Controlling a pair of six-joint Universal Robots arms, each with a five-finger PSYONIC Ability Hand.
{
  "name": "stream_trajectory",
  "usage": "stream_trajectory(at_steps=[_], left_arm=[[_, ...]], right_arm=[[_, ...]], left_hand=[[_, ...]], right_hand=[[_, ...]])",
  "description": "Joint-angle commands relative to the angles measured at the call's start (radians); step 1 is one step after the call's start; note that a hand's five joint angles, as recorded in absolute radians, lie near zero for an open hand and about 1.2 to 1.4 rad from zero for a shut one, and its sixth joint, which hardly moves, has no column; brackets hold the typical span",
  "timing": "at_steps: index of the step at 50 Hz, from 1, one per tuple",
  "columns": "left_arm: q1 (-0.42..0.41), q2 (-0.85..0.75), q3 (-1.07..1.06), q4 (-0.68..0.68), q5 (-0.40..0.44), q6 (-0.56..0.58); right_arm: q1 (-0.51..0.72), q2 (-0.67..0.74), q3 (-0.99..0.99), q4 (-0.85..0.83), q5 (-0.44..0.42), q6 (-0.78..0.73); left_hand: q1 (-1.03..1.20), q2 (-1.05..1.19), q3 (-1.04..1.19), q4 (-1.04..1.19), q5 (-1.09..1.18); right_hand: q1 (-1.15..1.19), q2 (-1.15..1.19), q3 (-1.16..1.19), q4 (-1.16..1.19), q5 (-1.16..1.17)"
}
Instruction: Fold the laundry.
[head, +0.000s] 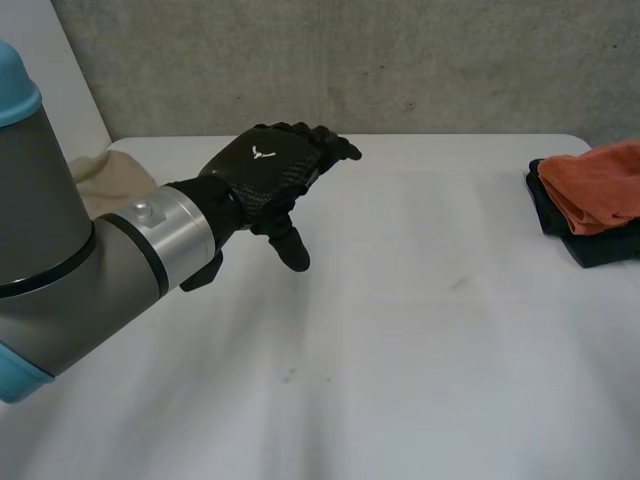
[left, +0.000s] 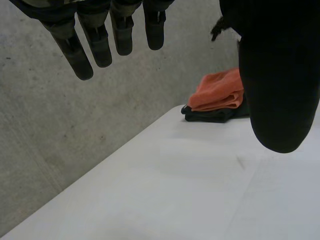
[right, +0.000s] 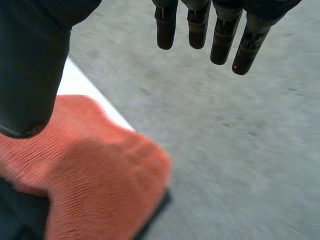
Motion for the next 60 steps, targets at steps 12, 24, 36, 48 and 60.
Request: stream_trajectory(at_steps=[12, 24, 36, 48, 60], left_arm=[[0.043, 0.054, 0.010, 0.011, -0.132, 0.004], [0.287, 0.043, -0.032, 0.159, -0.322, 0.035], [0.632, -0.366, 0.080, 0.258, -0.141, 0.452], [0.623, -0.535, 0.159, 0.270, -0.195, 0.621], [0.237, -0.216, 0.056, 0.330, -0.342, 0.187]], right_arm=[[0.497, -0.367, 0.212, 0.005, 0.529, 0.284], [0.754, -0.459, 0.688, -0.327, 0.577, 0.283], [0.783, -0.452, 0.848, -0.351, 0.566, 0.149], [0.769, -0.449, 0.848, -0.362, 0.560, 0.145], [0.760, -0.450, 0.819, -0.363, 0.568, 0.137]], left_hand=[[-0.017, -0.027, -0.035, -0.023, -0.027], [-0.035, -0.045, -0.053, -0.042, -0.045], [-0.035, -0.045, -0.053, -0.041, -0.044], [1.186, 1.176, 1.168, 1.180, 1.177], [1.186, 1.176, 1.168, 1.180, 1.177]], right_hand=[[-0.032, -0.048, -0.042, -0.063, -0.071], [-0.032, -0.048, -0.042, -0.063, -0.071], [-0.032, -0.048, -0.042, -0.063, -0.071], [-0.032, -0.048, -0.042, -0.063, -0.071], [-0.032, -0.048, -0.042, -0.063, -0.071]])
